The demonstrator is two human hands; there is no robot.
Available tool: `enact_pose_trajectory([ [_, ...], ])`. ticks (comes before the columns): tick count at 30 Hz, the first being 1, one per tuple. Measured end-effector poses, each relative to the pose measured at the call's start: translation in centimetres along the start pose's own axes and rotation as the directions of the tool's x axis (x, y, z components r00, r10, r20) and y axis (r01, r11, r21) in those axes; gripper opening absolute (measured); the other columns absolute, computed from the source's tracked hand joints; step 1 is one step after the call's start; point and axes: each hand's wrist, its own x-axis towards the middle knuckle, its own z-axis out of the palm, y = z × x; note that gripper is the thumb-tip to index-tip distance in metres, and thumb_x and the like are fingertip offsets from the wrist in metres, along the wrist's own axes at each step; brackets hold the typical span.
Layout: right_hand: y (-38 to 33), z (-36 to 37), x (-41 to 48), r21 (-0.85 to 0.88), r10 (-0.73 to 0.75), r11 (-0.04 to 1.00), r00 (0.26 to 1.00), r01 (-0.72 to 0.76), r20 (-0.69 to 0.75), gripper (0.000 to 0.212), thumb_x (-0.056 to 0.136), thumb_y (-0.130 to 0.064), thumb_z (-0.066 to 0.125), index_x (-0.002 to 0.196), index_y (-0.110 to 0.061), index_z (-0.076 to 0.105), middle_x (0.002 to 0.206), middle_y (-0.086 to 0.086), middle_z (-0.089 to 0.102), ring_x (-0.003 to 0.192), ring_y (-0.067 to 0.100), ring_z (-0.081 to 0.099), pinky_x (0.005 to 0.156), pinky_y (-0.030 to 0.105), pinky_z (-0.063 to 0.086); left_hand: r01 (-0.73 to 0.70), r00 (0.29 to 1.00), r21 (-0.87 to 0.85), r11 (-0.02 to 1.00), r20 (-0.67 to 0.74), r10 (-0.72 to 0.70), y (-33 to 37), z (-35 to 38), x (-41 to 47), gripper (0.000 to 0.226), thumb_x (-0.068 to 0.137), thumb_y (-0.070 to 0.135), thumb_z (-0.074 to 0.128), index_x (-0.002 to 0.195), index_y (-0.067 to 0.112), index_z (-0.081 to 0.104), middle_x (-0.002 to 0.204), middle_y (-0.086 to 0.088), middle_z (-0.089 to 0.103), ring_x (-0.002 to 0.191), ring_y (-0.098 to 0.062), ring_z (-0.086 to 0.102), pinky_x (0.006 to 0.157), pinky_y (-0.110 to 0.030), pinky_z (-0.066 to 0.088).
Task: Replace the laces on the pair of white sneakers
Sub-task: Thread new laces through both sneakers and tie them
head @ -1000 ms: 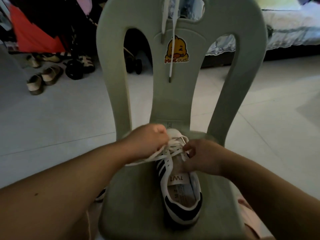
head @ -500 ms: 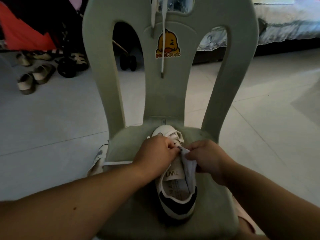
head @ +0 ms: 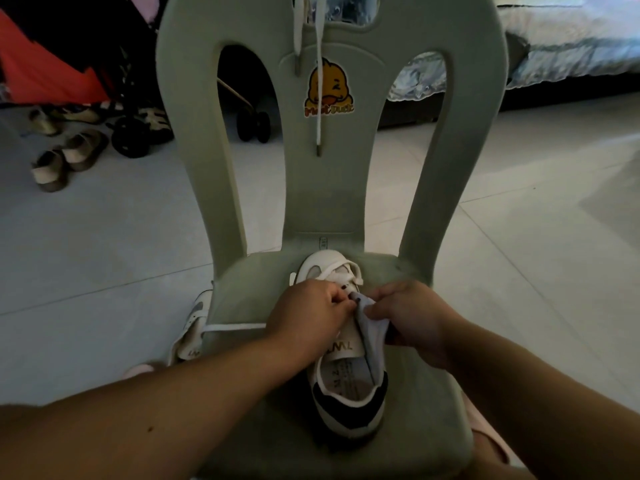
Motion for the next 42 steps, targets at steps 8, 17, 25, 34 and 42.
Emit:
enact_pose_trajectory([
  [8, 0.5, -0.5, 0.7, -0.047, -0.051, 0.998, 0.998, 0.052, 0.021, 0.021, 0.096, -0.026, 0.054, 0.092, -0.012, 0.068, 0.091, 0.007, 0.069, 0.086, 0.023, 0.066, 0.077, 0.039, 0.058, -0.097, 0.995, 0.172, 0.980, 0.044, 0.091, 0.5, -0.7, 0.5, 0.026, 0.092, 0.039, 0.053, 0.088, 0.023, 0.073, 0.085, 0.002, 0.069, 0.080, -0.015, 0.060, 0.074, -0.036, 0.050],
  [17, 1.2, 0.1, 0.7, 0.099, -0.013, 0.995, 0.998, 0.006, 0.061, 0.015, 0.090, -0.026, 0.064, 0.082, -0.016, 0.072, 0.074, 0.004, 0.068, 0.069, 0.017, 0.061, 0.072, 0.034, 0.052, -0.154, 0.986, 0.264, 0.952, 0.101, 0.132, 0.1, -0.9, 1.0, 0.024, 0.093, 0.040, 0.051, 0.092, 0.025, 0.069, 0.095, 0.001, 0.066, 0.085, -0.016, 0.057, 0.073, -0.032, 0.046],
  [25, 1.4, 1.4, 0.0, 0.125, -0.032, 0.991, 0.999, 0.035, -0.027, 0.013, 0.091, -0.025, 0.063, 0.080, -0.019, 0.069, 0.070, -0.002, 0.066, 0.061, 0.010, 0.059, 0.060, 0.026, 0.046, -0.190, 0.980, 0.120, 0.975, 0.076, 0.181, -0.4, -1.7, 0.7, 0.012, 0.087, 0.033, 0.062, 0.090, 0.027, 0.073, 0.092, 0.004, 0.066, 0.091, -0.012, 0.059, 0.081, -0.032, 0.046],
  [34, -0.3, -2.0, -1.7, 0.105, -0.183, 0.966, 0.910, 0.237, -0.373, 0.012, 0.098, -0.023, 0.049, 0.101, -0.017, 0.059, 0.109, 0.003, 0.068, 0.102, 0.018, 0.063, 0.088, 0.036, 0.051, -0.091, 0.994, 0.266, 0.960, 0.077, 0.073, -1.4, -1.9, -0.3, 0.068, 0.073, 0.048, 0.067, 0.133, 0.038, 0.037, 0.131, 0.005, 0.034, 0.122, -0.018, 0.027, 0.098, -0.030, 0.033],
  [42, -1.0, -8.7, -2.8, 0.828, 0.190, 0.383, 0.842, 0.410, -0.505, 0.023, 0.102, -0.014, 0.036, 0.086, -0.019, 0.052, 0.078, 0.002, 0.060, 0.079, 0.017, 0.064, 0.062, 0.035, 0.048, -0.027, 0.998, 0.237, 0.971, 0.056, 0.015, -2.5, -2.1, -0.8, 0.071, 0.071, 0.045, 0.065, 0.136, 0.038, 0.036, 0.133, 0.004, 0.038, 0.122, -0.019, 0.033, 0.101, -0.033, 0.036],
])
